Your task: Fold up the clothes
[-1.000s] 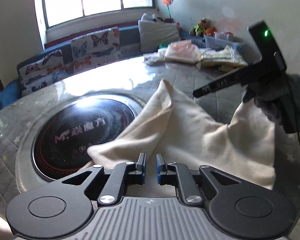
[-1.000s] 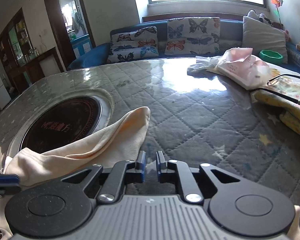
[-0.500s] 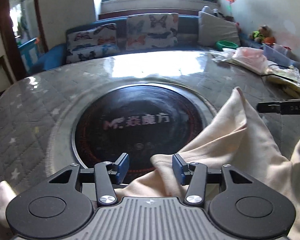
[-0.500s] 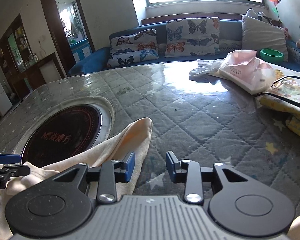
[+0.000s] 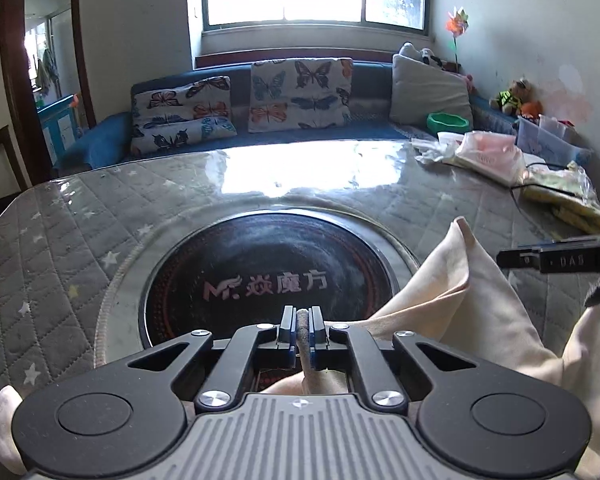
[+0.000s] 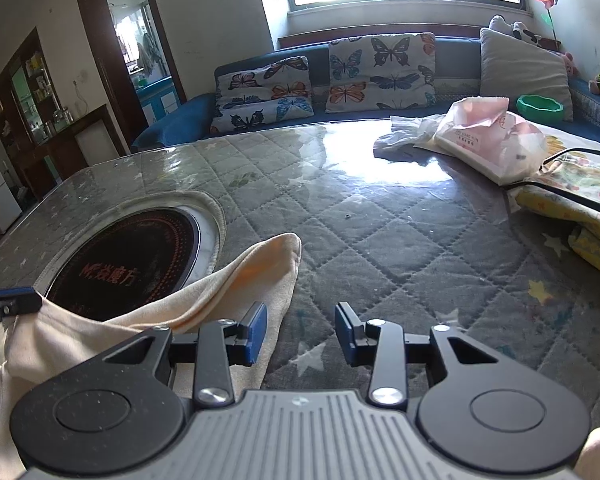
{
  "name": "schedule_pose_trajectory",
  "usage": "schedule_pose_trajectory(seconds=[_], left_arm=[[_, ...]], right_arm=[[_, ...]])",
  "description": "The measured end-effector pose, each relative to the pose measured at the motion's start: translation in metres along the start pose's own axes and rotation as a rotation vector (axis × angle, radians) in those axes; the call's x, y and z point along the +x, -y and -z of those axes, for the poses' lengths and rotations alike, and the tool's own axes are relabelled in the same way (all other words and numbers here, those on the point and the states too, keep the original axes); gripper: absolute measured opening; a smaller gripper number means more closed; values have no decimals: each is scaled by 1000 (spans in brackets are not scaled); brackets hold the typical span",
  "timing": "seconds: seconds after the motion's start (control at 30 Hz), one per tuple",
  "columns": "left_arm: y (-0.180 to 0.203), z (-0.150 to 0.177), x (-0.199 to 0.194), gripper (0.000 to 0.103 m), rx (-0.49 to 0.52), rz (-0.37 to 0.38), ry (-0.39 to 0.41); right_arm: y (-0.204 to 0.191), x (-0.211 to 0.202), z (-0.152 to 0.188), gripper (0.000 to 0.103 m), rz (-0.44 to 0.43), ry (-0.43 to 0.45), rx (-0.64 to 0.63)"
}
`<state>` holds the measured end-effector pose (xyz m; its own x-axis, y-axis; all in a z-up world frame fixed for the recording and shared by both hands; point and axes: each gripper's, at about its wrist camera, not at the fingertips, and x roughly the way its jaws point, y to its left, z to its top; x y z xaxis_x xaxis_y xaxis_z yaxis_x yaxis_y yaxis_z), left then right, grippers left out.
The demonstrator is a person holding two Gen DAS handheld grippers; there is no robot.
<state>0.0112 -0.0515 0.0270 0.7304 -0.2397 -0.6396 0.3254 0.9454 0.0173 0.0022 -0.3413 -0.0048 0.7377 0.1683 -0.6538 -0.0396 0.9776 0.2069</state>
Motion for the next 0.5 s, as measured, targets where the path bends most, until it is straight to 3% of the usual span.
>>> schedule_pose_trajectory(seconds=[0.5], left_arm=[[-2, 4, 2, 6, -5, -8, -20]], right_arm=[[-3, -1, -1, 48, 7, 1, -6]])
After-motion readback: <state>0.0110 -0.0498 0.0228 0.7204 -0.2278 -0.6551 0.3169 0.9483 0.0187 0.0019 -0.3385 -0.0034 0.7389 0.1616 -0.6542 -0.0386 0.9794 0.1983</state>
